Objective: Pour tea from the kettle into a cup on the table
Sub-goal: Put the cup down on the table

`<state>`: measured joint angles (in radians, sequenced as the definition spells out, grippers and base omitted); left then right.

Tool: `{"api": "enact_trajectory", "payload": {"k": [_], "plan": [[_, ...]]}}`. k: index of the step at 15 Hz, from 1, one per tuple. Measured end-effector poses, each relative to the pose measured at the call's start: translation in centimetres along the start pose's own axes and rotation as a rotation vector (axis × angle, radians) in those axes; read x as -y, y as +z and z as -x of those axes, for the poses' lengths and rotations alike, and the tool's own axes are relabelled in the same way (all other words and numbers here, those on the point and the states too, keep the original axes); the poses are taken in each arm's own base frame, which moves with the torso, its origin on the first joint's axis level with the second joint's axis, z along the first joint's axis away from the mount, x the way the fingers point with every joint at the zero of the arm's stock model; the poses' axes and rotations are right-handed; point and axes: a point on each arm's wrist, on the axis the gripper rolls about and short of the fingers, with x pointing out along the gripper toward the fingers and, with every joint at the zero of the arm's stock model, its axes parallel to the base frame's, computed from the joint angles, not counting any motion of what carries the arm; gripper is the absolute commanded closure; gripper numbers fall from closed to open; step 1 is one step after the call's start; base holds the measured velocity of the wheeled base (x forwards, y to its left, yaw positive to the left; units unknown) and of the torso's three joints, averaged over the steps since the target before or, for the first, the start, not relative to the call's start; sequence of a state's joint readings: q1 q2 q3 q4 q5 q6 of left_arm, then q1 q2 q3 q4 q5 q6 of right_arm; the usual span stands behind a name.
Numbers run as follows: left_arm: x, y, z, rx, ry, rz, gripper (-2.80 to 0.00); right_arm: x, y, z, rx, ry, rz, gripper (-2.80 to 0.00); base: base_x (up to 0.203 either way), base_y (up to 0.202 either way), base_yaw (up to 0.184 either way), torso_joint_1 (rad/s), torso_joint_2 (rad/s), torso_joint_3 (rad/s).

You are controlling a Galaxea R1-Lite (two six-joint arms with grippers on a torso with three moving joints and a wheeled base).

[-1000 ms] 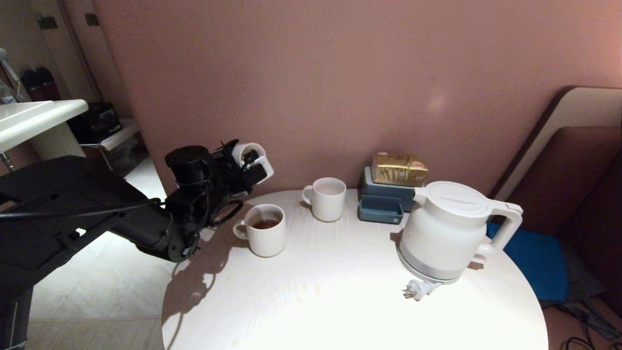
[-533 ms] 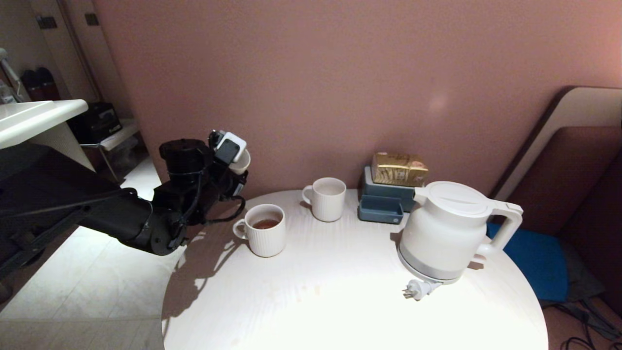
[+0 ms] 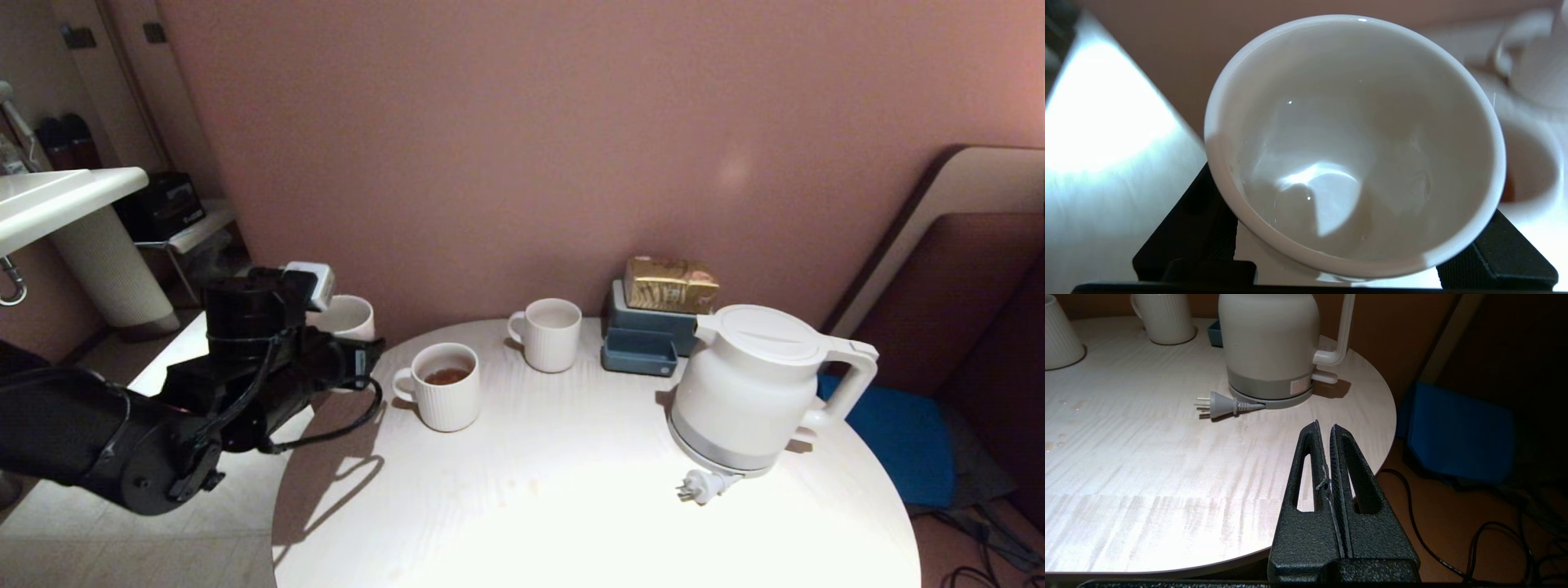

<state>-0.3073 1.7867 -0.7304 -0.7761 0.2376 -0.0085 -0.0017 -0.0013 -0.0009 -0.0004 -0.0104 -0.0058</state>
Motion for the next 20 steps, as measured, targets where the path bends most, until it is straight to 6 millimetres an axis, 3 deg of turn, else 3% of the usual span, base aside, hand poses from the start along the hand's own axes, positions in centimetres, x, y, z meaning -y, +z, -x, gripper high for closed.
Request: {"api": "enact_trajectory", "payload": {"k": [4,7,14,20], "plan": [[-0.5,-4.2,4.4,-0.050,-0.016,0.056,0.00,0.0,0.0,0.0,0.000,0.000,0.000,0.00,0.000,0.000,0.000,0.000,0.00,0.000],[-0.6,-6.6,6.3,0.003,-0.039,0.111,0.00,0.0,0.0,0.0,0.000,0.000,0.000,0.00,0.000,0.000,0.000,0.000,0.00,0.000],[3.8,-8.2,7.2,0.060,-0.175,0.092,0.00,0.0,0.0,0.0,0.001,-0.001,0.000,0.00,0.000,0.000,0.000,0.000,0.00,0.000],[5.3,-10.1,6.7,-0.019,-0.208,0.065,0.00,0.0,0.0,0.0,0.000,-0.001,0.000,0.00,0.000,0.000,0.000,0.000,0.00,0.000]]}}
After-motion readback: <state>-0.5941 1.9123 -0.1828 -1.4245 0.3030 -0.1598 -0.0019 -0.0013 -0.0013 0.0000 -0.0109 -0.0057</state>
